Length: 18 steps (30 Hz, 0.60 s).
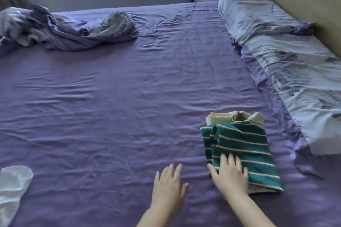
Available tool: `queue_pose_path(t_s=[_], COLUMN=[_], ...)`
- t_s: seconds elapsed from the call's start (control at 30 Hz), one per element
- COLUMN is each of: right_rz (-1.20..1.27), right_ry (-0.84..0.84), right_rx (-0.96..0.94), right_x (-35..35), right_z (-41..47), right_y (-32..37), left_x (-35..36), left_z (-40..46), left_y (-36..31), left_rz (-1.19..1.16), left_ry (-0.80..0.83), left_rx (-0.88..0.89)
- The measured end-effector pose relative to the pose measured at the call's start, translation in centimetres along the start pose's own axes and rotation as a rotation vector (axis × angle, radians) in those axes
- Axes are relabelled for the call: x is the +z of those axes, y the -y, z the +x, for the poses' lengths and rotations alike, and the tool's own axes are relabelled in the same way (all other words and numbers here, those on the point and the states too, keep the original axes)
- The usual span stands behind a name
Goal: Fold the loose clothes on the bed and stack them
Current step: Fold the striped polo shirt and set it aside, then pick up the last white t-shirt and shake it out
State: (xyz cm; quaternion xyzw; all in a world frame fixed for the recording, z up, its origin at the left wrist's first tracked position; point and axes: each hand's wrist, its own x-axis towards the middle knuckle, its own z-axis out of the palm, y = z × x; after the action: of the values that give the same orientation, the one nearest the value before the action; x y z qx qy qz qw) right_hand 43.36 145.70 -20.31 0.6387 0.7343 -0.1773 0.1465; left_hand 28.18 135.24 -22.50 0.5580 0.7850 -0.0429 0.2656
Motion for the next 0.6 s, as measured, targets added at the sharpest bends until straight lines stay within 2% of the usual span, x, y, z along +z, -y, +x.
queue_pose_path(t_s=[0.13, 0.4, 0.6], right_rz=[-0.106, -0.187, -0.241], right_ry=[0.051, 0.140, 0.148], right_rx=[-0.127, -0.320, -0.469], right_x=[1.6, 5.6, 9.0], right_z=[-4.1, -11.9, -17.7], right_y=[6.3, 19.7, 30.7], left_x=[-0.8, -1.1, -1.6], left_z=[-4.5, -13.0, -19.5], left_y=[7.2, 21.5, 32.9], left_rz=[-0.009, -0.046, -0.102], left_ry=[0.049, -0.001, -0.026], left_rx=[-0.191, -0.348, -0.498])
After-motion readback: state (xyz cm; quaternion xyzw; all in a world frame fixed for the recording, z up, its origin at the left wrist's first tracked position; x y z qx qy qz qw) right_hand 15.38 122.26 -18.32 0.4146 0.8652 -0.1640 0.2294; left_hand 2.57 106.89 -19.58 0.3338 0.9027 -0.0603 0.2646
